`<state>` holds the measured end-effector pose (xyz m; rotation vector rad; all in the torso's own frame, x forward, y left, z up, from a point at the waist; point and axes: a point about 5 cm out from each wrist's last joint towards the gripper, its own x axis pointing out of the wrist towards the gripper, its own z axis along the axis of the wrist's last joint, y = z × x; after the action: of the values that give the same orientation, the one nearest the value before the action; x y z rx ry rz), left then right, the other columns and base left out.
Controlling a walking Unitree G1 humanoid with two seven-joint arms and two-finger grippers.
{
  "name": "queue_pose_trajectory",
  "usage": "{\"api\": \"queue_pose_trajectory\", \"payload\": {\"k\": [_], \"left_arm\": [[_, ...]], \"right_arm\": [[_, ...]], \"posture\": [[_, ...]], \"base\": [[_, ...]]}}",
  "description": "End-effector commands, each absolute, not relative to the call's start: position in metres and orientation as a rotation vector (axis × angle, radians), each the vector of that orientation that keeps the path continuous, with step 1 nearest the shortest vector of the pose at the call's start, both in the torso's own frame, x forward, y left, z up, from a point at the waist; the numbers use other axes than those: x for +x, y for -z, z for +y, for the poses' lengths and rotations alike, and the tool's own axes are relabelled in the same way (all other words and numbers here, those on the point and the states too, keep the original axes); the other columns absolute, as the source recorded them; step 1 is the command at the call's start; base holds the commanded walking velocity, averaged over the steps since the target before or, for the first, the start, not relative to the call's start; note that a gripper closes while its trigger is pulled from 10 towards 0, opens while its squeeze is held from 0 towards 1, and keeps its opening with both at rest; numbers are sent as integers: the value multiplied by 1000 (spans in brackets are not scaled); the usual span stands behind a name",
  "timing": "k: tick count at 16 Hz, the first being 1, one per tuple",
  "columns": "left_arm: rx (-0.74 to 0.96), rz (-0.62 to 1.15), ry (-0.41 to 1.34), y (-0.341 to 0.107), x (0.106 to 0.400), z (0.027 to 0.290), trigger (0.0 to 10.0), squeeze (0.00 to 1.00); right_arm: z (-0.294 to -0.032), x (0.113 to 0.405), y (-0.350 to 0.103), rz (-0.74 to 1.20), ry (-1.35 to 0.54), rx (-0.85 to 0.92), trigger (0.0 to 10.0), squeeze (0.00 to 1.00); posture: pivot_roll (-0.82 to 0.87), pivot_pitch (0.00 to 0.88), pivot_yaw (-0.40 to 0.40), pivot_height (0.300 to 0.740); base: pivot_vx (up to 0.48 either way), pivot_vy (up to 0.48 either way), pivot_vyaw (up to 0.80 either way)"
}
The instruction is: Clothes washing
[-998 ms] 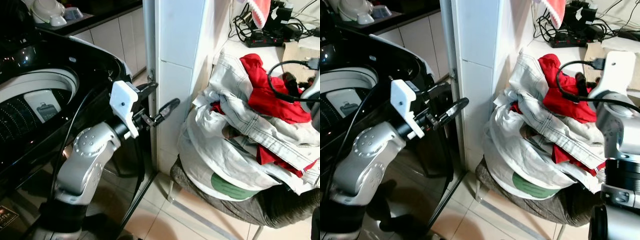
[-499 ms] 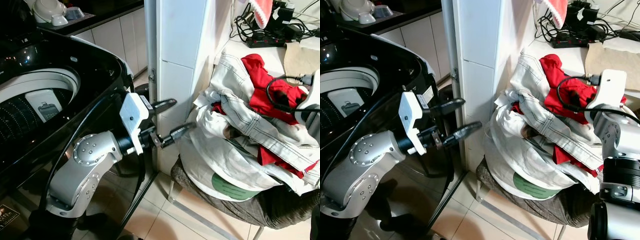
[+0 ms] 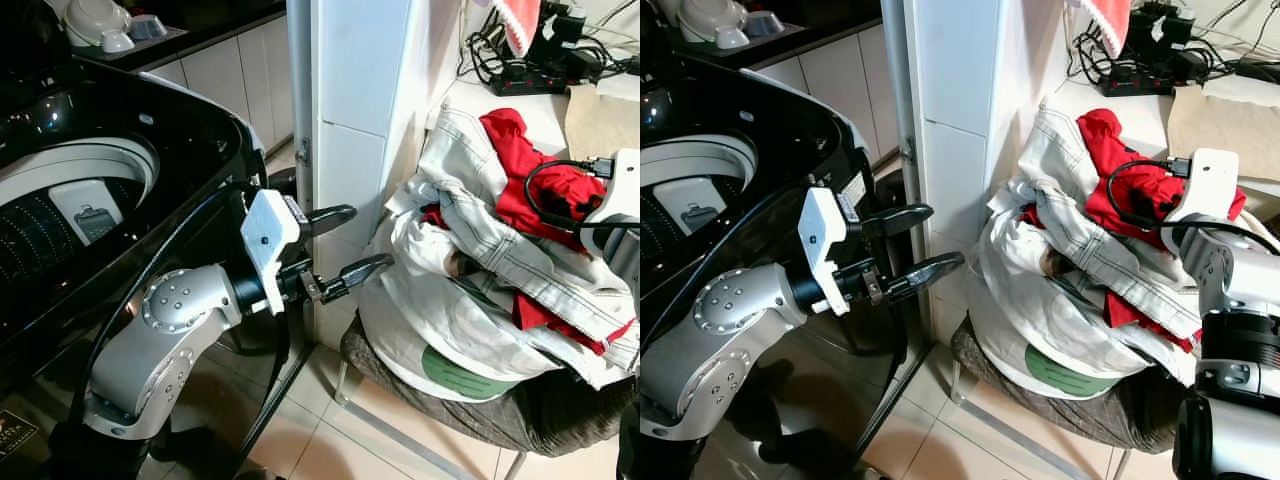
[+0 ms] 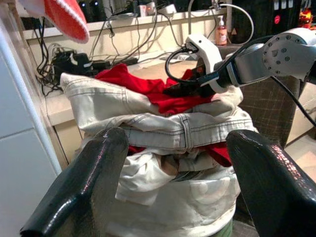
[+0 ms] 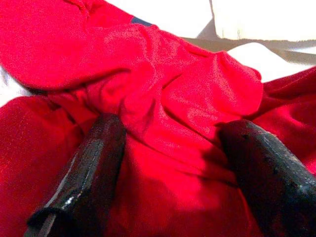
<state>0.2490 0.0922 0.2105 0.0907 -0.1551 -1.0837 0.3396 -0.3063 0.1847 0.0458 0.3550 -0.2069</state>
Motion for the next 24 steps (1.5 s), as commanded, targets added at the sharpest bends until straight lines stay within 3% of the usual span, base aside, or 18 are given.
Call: {"api": "queue_pose_trajectory", "payload": {"k": [1,10,24], "left_arm": [[100,-159,1052,-213,251,96,10000,0],[129,-178,917,-213,261,103,10000,0],[129,-191,882,-214,267,102,10000,0]], "right_arm": [[-305,342,-182,369,204,37,0,0],[-306,346,-189,345,173,33,0,0],[-311,346,-202,292,184,56,0,0]], "posture": [[-49,0,6,740],[-52,0,5,740],[-62,0,-11,740]], "base": [[0,0,0],[0,0,0],[0,0,0]]}}
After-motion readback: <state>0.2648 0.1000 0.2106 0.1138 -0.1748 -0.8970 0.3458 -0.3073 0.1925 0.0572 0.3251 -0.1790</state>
